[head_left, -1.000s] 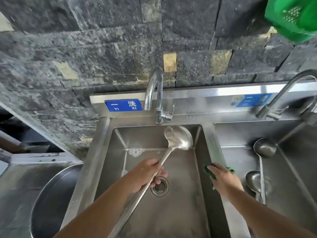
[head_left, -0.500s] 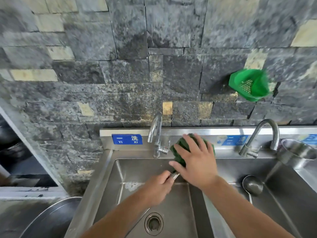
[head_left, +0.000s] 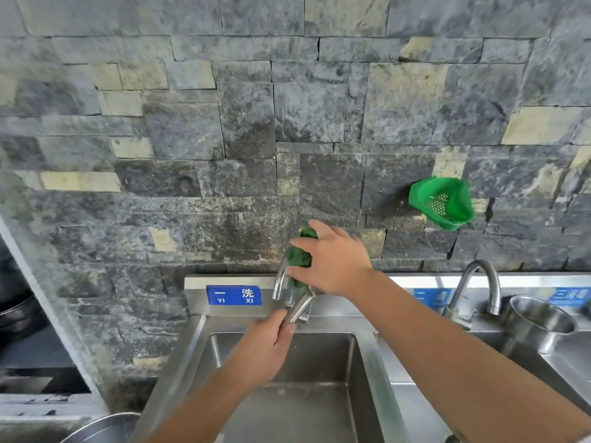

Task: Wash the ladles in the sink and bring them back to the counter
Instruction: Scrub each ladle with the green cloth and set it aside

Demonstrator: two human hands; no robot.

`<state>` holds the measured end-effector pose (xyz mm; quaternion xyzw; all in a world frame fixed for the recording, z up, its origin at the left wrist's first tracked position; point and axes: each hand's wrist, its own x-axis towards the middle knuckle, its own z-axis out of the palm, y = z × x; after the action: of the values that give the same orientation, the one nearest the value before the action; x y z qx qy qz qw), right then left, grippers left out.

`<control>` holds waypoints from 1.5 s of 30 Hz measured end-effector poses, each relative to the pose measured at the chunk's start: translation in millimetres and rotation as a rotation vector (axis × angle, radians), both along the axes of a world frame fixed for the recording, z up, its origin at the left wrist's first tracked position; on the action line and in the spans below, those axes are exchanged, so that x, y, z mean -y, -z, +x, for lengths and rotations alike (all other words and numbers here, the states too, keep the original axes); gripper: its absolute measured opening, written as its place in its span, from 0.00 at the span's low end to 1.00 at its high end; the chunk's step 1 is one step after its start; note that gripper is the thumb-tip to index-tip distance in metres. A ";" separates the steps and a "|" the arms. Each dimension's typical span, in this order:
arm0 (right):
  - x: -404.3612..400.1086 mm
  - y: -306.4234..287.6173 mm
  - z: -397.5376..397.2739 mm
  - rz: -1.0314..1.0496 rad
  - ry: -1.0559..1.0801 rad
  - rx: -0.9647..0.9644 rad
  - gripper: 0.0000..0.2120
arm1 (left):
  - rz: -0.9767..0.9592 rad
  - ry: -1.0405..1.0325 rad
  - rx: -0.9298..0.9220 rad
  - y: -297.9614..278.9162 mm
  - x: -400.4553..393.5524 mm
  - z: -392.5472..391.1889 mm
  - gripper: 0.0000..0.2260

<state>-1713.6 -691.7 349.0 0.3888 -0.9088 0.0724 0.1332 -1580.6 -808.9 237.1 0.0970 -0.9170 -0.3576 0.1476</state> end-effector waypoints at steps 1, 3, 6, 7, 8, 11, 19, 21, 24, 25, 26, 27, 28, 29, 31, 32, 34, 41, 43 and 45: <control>1.8 -14.1 -3.3 0.016 -0.009 0.078 0.30 | -0.025 -0.014 0.001 -3.0 3.6 2.7 0.09; 2.5 -40.0 -10.1 -0.029 -0.067 0.228 0.28 | -0.043 -0.042 -0.012 -8.2 9.1 10.0 0.07; -4.7 -67.3 -13.1 -0.282 -0.156 0.479 0.23 | -0.044 -0.064 -0.066 -15.4 15.3 20.0 0.10; -7.9 -71.3 -11.9 -0.353 -0.179 0.520 0.22 | -0.045 -0.061 -0.080 -17.4 18.2 21.9 0.10; -11.1 -72.8 -10.1 -0.405 -0.194 0.525 0.21 | -0.046 -0.055 -0.090 -20.7 20.1 24.2 0.11; -17.5 -68.9 0.7 -0.574 -0.218 0.487 0.20 | -0.035 -0.039 -0.120 -28.6 22.3 29.1 0.11; 1.3 -36.6 56.7 -0.916 -0.124 -0.120 0.25 | 0.342 -0.002 -0.239 -75.4 1.4 22.5 0.14; 2.6 -37.0 59.4 -0.753 -0.143 -0.396 0.24 | 0.298 0.008 -0.241 -82.8 -0.1 22.0 0.15; 1.5 -42.7 56.7 -0.580 -0.180 -0.552 0.23 | 0.122 -0.051 -0.256 -85.6 -3.4 24.8 0.15; 2.2 -44.1 55.5 -0.541 -0.186 -0.559 0.23 | 0.113 -0.072 -0.260 -86.1 -6.0 25.3 0.15; 2.5 -45.2 54.0 -0.527 -0.199 -0.544 0.23 | 0.148 -0.073 -0.254 -87.1 -7.8 25.8 0.15; 2.1 -45.8 51.2 -0.544 -0.227 -0.513 0.22 | 0.231 -0.059 -0.245 -88.6 -8.3 25.2 0.14; 0.7 -45.7 48.5 -0.596 -0.272 -0.477 0.22 | 0.338 -0.040 -0.217 -91.1 -8.3 25.4 0.14; -0.9 -44.9 45.3 -0.669 -0.322 -0.447 0.21 | 0.432 -0.018 -0.168 -94.9 -8.0 25.7 0.13; -4.2 -44.4 42.9 -0.799 -0.390 -0.420 0.21 | 0.496 0.040 -0.054 -100.9 -6.3 26.9 0.13; -4.6 -45.2 41.9 -0.833 -0.408 -0.421 0.21 | 0.478 0.068 -0.021 -103.3 -7.6 27.8 0.12; -3.9 -49.1 40.2 -0.849 -0.420 -0.439 0.24 | 0.377 0.082 -0.044 -106.6 -12.9 27.4 0.07; -6.8 -43.2 17.8 -0.303 -0.043 -0.514 0.32 | 0.443 0.150 -0.073 -92.0 -37.5 19.0 0.05; -11.5 -29.4 6.8 -0.062 -0.043 -0.496 0.32 | 0.459 0.121 -0.061 -85.5 -34.8 16.8 0.06; -18.5 -14.1 -1.0 0.052 -0.066 -0.473 0.34 | 0.449 0.076 -0.051 -78.5 -30.7 15.7 0.06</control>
<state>-1714.6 -673.2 363.1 0.4275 -0.8406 -0.0397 0.3301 -1564.9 -778.2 315.6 0.0840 -0.8135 -0.5602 0.1318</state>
